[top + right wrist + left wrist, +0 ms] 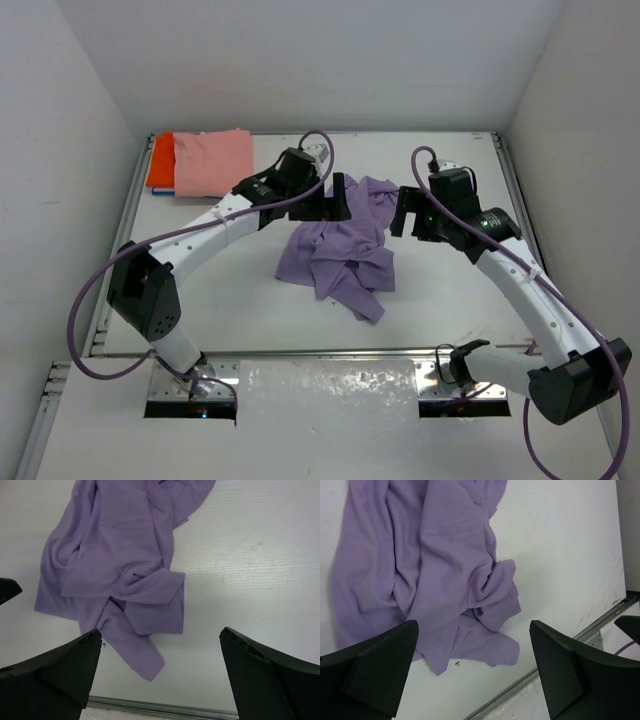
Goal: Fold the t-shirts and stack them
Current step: Flatten out the tshirt
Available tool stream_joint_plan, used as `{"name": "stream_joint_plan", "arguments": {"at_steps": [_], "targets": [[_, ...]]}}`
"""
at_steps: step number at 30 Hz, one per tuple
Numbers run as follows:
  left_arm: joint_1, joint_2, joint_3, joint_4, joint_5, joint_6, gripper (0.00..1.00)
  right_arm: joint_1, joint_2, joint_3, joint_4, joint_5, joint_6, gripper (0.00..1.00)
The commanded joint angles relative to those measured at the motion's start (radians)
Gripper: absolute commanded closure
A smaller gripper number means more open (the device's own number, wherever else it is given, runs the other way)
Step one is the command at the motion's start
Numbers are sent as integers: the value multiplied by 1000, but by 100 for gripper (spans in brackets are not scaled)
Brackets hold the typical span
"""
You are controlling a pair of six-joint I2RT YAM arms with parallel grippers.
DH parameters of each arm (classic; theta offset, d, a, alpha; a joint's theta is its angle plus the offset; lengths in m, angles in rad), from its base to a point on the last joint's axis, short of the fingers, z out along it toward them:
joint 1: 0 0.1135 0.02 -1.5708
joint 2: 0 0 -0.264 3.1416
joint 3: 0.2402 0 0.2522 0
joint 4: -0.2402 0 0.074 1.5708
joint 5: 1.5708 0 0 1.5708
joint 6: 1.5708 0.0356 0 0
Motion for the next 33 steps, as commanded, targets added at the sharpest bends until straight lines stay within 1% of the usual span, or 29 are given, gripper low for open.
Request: {"name": "stream_joint_plan", "arguments": {"at_steps": [1, 6, 10, 12, 13, 14, 15, 17, 19, 23, 27, 29, 31, 32, 33], "targets": [[-11, -32, 3, 11, -9, 26, 8, -1, 7, 45, 11, 55, 11, 1], [-19, 11, -13, -5, -11, 50, 10, -1, 21, 60, -61, 111, 48, 1], [-66, 75, -16, -14, -17, 67, 15, -1, -4, 31, -81, 144, 14, 1], [-110, 109, 25, -28, -35, 96, 15, -1, -22, 5, -90, 178, 8, 5], [-123, 150, 41, -47, -42, 108, 15, 1, -31, -9, -87, 190, 14, 7], [-132, 172, 59, -58, -46, 127, 15, -1, -53, -30, -84, 199, 17, 12], [-141, 208, 88, -81, -52, 130, 16, -1, -62, -36, -82, 215, 20, 15], [-143, 233, 95, -74, -39, 141, 18, -2, -85, -43, -88, 230, 34, 19], [-149, 262, 90, -48, -16, 147, 18, -4, -102, -49, -96, 272, 64, 21], [-169, 343, 139, -55, -34, 151, 19, -4, -160, -105, -85, 327, 98, 22], [-187, 454, 261, -104, -77, 145, 18, -5, -203, -126, -93, 361, 83, 22], [-190, 480, 288, -109, -83, 139, 18, -7, -205, -129, -102, 371, 77, 22], [-190, 502, 314, -120, -85, 132, 21, -9, -203, -139, -95, 367, 48, 21], [-190, 503, 328, -129, -92, 128, 25, -7, -200, -161, -72, 346, 31, 22], [-192, 491, 328, -141, -98, 127, 27, -10, -194, -173, -58, 335, 7, 24]]}}
